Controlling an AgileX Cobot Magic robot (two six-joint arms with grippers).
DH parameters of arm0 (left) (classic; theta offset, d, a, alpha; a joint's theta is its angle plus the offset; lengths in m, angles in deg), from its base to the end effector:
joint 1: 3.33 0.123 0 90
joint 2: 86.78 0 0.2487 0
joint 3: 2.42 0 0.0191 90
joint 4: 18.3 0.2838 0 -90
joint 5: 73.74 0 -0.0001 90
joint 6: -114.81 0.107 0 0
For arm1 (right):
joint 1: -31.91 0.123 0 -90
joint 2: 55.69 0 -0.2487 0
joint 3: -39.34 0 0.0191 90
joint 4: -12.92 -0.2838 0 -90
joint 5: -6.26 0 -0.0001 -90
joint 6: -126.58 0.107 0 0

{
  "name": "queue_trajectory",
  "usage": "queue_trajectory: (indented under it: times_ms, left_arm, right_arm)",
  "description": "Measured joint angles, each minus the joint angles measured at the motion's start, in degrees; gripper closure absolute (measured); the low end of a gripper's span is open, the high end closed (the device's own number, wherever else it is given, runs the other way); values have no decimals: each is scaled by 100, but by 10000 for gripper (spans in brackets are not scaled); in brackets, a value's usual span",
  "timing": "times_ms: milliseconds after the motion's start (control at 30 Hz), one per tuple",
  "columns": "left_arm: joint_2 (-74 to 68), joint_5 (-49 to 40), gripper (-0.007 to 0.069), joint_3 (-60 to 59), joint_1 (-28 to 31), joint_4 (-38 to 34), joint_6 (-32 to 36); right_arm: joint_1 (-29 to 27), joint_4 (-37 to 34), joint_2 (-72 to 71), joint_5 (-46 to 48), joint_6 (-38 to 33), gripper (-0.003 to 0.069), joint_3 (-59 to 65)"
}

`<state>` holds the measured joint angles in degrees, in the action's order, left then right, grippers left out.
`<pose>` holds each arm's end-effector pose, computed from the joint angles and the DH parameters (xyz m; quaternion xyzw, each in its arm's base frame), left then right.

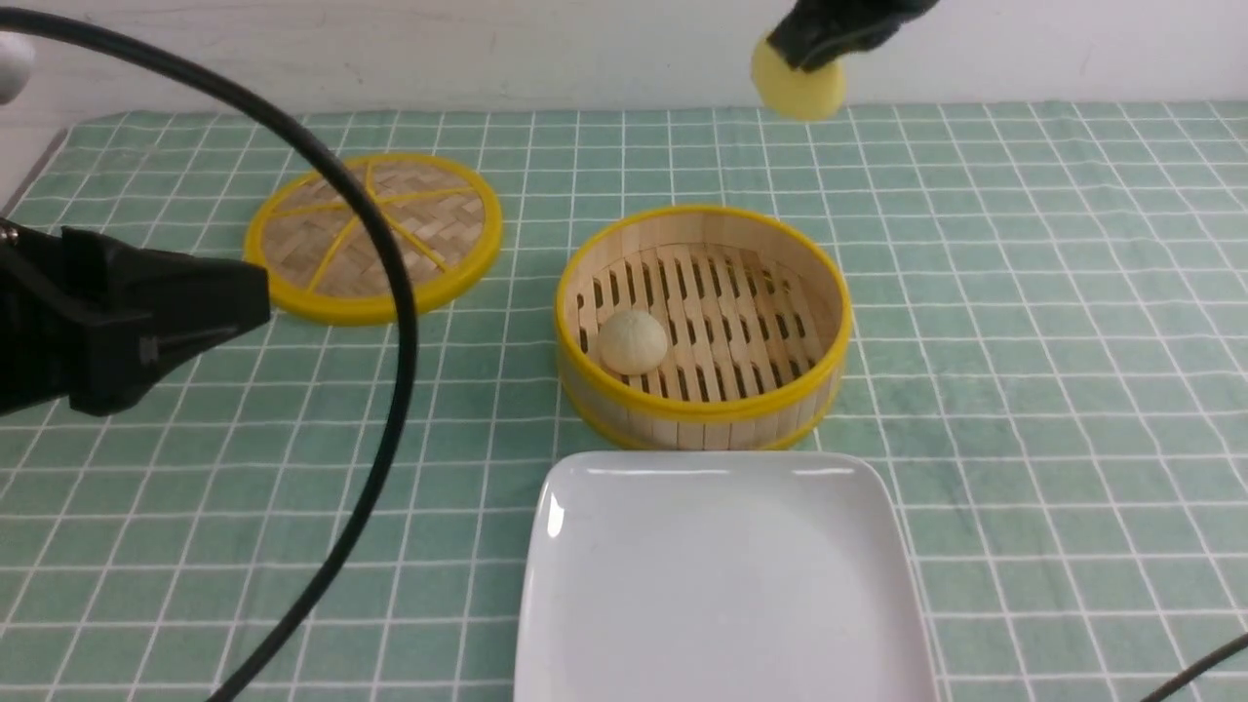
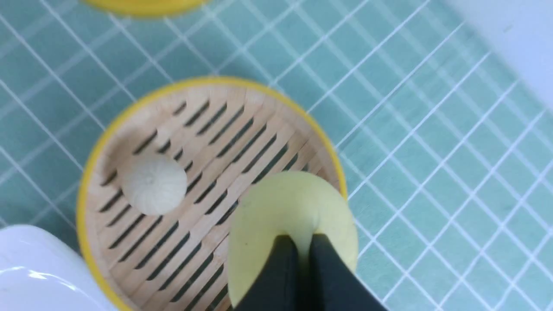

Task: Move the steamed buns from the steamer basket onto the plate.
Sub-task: Use the right arm to put the steamed stuffed bun into the plate

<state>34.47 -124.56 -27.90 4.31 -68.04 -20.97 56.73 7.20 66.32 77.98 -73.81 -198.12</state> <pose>0.2304 -0.0330 0.3366 0.1483 0.8339 -0.2106 0.4881 0.4074 0.1996 0.3962 -0.3592 0.8545 0.0641 0.3698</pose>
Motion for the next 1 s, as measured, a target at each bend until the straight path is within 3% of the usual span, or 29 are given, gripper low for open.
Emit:
queue_trajectory:
  times_ms: [267, 433, 633, 767, 1000]
  left_arm:
    - [0, 64, 238, 0, 0, 6, 0]
    - [0, 85, 238, 0, 0, 6, 0]
    - [0, 109, 238, 0, 0, 6, 0]
    - [0, 128, 238, 0, 0, 6, 0]
    - [-6, 141, 238, 0, 0, 6, 0]
  right_arm:
    - [0, -533, -743, 87, 388, 645, 229]
    - [0, -1201, -1735, 81, 564, 645, 1656]
    - [0, -1283, -2790, 71, 356, 644, 3974]
    - [0, -1607, -2968, -226, -29, 644, 5490]
    - [0, -2672, -2518, -2500, -1682, 644, 7418]
